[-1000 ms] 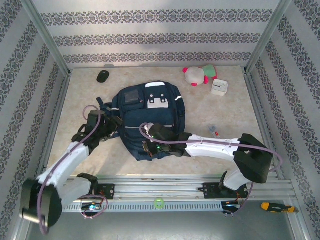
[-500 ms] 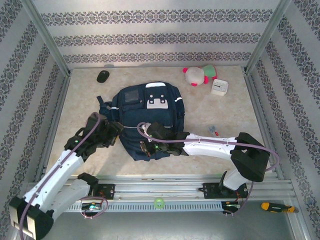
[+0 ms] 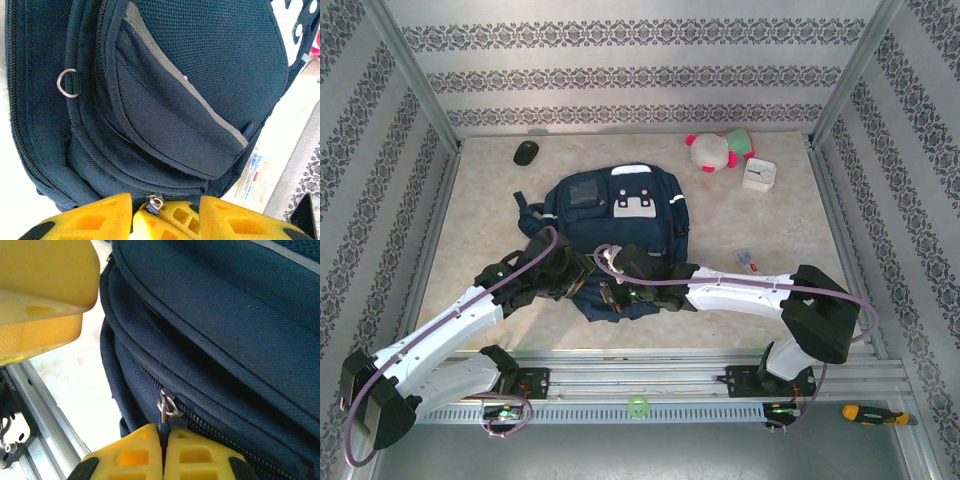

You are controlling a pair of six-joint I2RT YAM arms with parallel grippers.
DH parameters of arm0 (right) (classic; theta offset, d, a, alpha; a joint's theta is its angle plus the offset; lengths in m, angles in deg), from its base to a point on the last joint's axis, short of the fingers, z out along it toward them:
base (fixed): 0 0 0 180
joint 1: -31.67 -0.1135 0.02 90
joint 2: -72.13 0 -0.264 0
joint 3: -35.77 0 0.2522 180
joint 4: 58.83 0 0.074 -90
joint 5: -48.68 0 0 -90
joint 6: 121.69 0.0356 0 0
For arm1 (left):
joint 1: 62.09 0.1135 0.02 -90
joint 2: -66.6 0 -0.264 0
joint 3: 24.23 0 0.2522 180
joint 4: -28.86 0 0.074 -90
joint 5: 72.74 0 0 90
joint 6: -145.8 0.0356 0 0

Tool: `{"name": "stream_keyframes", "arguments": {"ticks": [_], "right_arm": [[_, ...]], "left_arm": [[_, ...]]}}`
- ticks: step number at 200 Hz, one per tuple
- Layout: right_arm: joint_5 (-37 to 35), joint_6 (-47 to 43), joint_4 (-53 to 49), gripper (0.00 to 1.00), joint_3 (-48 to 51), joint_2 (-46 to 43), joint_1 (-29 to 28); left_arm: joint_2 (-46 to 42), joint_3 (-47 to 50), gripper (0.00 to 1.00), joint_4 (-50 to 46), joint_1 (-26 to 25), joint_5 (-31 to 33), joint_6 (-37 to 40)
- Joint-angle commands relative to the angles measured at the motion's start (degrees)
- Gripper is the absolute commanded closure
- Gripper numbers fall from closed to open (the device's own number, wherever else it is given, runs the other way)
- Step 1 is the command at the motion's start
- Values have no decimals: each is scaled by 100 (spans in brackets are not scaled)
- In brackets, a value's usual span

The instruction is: Pack the student bag

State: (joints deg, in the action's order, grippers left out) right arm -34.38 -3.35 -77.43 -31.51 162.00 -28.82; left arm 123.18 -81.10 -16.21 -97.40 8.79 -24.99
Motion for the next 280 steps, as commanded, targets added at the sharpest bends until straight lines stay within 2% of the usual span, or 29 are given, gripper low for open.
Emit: {"name": "stream_keyframes", "arguments": {"ticks": [1, 79, 119, 136, 148, 170, 205, 244, 280], "right_arm": [[88, -102, 273, 100, -177, -14, 28], [149, -101, 351, 100, -141, -30, 28], [186, -114, 383, 100, -133, -31, 33], [193, -111, 388, 100, -124, -44, 33], [209, -114, 370, 100, -115, -53, 33], [153, -134, 196, 100, -35, -167, 45], [73, -207, -194, 100, 352, -620, 302], [216, -437, -791, 100, 714, -1175, 982], [512, -614, -885, 100, 799, -1357, 1373]], "left_arm": [[2, 77, 62, -803, -99, 45, -2913], [210, 405, 59, -271, -108, -6, -3223], [349, 684, 62, 289, -115, 48, -3470], [482, 745, 70, 539, -104, 119, -3555], [563, 728, 82, 624, -99, 150, -3567], [505, 683, 100, 414, -86, 250, -3519], [9, 785, 100, -338, 70, 558, -3326], [-450, 796, 100, -1011, 464, 802, -2793], [-469, 630, 100, -1158, 777, 775, -2199]]}}
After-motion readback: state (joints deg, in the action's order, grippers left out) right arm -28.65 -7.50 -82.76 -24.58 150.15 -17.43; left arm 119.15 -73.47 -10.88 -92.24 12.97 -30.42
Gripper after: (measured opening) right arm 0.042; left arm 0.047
